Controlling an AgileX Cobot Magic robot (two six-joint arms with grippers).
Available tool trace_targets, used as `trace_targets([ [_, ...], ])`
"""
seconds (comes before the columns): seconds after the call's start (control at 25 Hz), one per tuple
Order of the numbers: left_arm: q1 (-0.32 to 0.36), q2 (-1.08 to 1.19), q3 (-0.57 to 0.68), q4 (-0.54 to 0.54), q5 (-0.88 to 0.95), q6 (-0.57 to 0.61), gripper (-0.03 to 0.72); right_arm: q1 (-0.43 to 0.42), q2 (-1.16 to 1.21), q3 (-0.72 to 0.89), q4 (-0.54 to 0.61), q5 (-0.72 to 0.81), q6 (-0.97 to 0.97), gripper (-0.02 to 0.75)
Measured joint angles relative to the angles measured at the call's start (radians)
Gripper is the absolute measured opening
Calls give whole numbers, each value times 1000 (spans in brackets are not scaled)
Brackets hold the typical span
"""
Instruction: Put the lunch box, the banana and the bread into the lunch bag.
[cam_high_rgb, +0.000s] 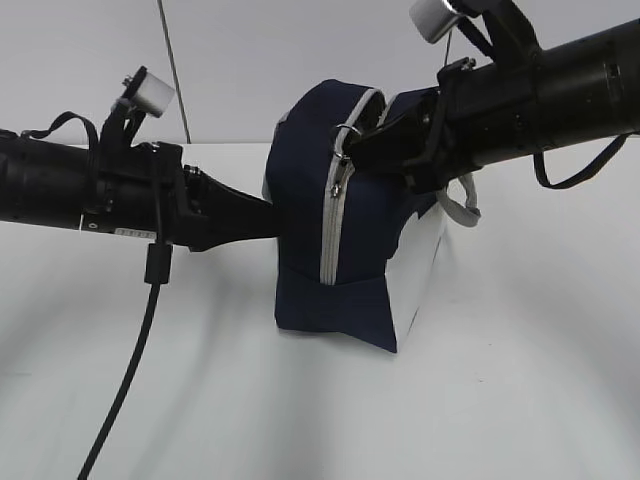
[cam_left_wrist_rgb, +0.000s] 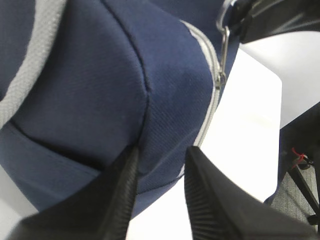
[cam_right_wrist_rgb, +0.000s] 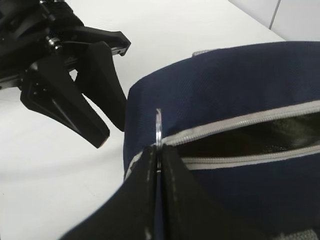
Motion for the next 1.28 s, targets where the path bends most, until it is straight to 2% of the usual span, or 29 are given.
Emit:
trace_targets([
  [0.2, 0, 2, 6, 4, 0, 28, 263, 0, 0, 0, 2, 0, 2, 0],
  [0.44, 0, 38, 6, -57, 0, 43, 395, 0, 0, 0, 2, 16, 2, 0],
  [0.76, 0, 75, 6, -164, 51, 85, 412, 0, 0, 0, 2, 16, 2, 0],
  [1.04, -37, 75, 6, -164, 45, 87, 321, 0, 0, 0, 4, 16, 2, 0],
  [1.28, -59, 75, 6, -164, 13, 110, 115, 0, 0, 0, 4, 16, 2, 0],
])
